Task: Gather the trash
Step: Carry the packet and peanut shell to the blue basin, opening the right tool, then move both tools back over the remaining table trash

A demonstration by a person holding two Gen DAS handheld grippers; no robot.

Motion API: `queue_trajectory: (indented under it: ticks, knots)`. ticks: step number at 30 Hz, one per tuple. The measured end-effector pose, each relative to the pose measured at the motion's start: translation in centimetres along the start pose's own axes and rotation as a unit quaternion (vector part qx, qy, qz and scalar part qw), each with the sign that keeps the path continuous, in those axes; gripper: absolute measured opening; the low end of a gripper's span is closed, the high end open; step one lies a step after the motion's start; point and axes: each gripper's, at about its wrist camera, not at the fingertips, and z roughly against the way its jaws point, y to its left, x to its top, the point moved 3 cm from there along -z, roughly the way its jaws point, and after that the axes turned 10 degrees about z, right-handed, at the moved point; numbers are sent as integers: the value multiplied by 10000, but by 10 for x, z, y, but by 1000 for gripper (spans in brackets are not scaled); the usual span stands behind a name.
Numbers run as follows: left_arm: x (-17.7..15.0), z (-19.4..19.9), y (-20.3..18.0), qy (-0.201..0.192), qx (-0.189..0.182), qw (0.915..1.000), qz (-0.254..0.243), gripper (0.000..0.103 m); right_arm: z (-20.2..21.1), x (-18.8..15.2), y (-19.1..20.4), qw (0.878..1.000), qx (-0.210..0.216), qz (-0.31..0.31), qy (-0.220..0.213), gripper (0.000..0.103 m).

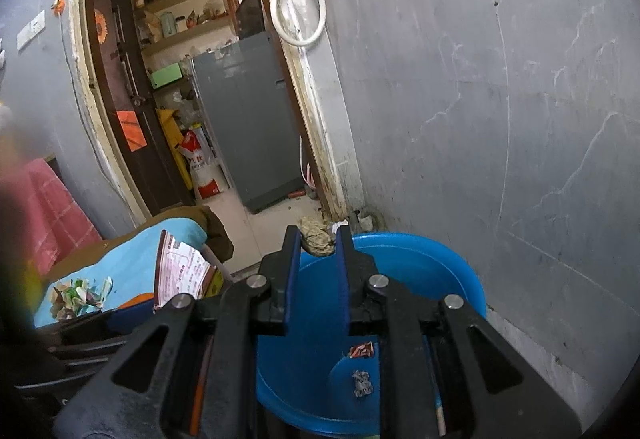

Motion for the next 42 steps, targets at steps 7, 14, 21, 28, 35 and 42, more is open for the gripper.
queue_trajectory:
  ticks: [7, 14, 21, 28, 35, 42]
  knots:
    - [3, 3, 4, 50, -74, 9999, 64, 53, -2, -2, -1, 10000, -28, -16, 73, 25]
    - [5, 11, 11, -18, -184, 9996, 235, 53, -3, 0, -3, 10000, -54, -36, 42, 38]
    - [11, 40, 28, -401, -108, 9982, 428, 68, 2, 2, -3, 9999, -42, -48, -128, 58]
    - [17, 81, 54, -1169, 252, 9907, 652, 95, 15, 8, 9, 9984, -115, 156, -537, 94]
    - [16, 132, 79, -2172, 713, 9708, 727, 101, 38, 16, 31, 9917, 11, 311, -1250, 103]
    - [9, 174, 99, -2869, 1170, 9486, 648, 101, 58, 22, 63, 9795, 328, 503, -1924, 103]
